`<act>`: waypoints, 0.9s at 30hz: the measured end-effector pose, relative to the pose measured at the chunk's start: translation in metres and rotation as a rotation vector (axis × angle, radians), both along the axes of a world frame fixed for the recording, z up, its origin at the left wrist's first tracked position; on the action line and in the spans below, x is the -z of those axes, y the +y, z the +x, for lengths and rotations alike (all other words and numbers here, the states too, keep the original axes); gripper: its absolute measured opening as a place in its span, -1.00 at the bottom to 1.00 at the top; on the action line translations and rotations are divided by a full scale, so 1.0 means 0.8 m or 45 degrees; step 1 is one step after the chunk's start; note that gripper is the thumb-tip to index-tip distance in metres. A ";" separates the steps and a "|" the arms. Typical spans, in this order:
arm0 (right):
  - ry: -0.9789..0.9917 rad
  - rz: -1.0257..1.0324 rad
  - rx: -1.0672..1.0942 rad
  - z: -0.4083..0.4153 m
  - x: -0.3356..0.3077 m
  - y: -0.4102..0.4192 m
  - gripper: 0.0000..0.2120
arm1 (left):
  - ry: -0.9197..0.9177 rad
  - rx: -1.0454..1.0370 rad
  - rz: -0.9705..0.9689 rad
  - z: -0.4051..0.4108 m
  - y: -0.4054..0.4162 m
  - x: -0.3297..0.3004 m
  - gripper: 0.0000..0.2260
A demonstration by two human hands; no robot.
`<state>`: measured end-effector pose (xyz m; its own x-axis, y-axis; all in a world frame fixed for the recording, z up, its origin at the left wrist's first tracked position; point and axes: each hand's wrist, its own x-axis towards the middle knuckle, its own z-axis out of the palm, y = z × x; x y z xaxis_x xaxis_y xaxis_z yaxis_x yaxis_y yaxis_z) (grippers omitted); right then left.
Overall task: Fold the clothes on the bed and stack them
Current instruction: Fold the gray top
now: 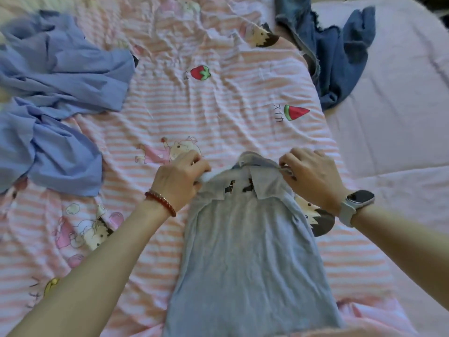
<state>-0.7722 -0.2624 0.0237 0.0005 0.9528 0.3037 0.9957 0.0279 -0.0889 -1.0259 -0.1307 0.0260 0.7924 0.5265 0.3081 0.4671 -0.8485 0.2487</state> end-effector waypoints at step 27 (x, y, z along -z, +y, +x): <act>0.314 -1.147 0.196 -0.014 0.055 -0.014 -0.77 | 0.859 -0.201 -0.905 0.004 -0.018 0.075 -0.71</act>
